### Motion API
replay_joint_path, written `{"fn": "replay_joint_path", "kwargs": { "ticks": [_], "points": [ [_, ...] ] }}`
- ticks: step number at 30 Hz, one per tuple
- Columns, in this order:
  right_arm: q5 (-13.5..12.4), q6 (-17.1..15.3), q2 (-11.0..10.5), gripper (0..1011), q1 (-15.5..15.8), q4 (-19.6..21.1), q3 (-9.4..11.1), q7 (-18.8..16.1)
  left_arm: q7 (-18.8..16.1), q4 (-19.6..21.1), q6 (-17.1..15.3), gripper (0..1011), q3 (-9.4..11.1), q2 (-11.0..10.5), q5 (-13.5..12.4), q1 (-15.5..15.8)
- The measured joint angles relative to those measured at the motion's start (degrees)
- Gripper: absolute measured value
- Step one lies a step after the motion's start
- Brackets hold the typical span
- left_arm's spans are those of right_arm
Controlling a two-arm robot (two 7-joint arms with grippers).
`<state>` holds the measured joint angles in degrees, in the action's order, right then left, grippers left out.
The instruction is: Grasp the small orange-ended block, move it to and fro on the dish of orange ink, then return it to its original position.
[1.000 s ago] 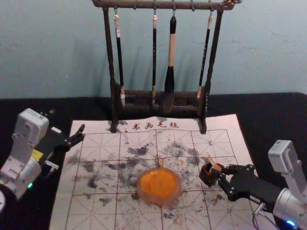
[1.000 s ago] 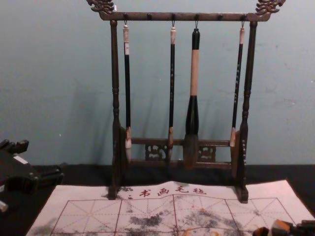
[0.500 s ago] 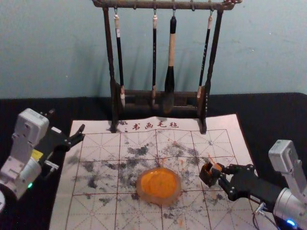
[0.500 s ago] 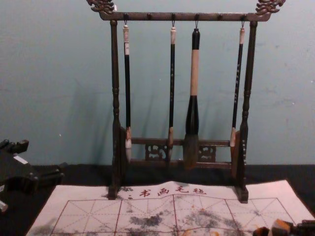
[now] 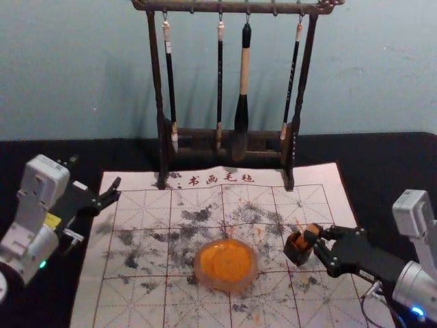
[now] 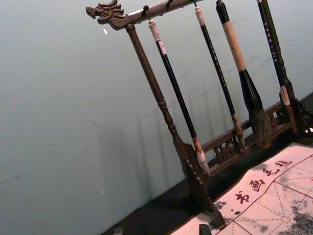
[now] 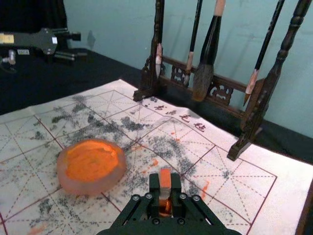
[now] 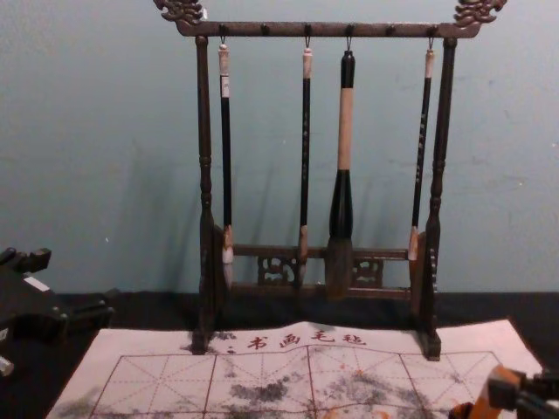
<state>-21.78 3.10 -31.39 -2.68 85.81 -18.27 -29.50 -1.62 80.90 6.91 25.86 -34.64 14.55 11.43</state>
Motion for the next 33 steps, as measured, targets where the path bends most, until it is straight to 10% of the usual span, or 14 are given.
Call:
{"fn": "replay_joint_path", "kwargs": {
  "ticks": [17,33],
  "points": [
    [-3.77,-0.5,-1.72,104,1.39,6.32,2.26,-0.88,0.0,0.0,0.0,1001,0.0,0.0,0.0,0.0],
    [-1.04,-1.75,-1.77,104,-4.19,5.24,-4.16,-3.91,0.0,0.0,0.0,1001,0.0,0.0,0.0,0.0]
  ]
}}
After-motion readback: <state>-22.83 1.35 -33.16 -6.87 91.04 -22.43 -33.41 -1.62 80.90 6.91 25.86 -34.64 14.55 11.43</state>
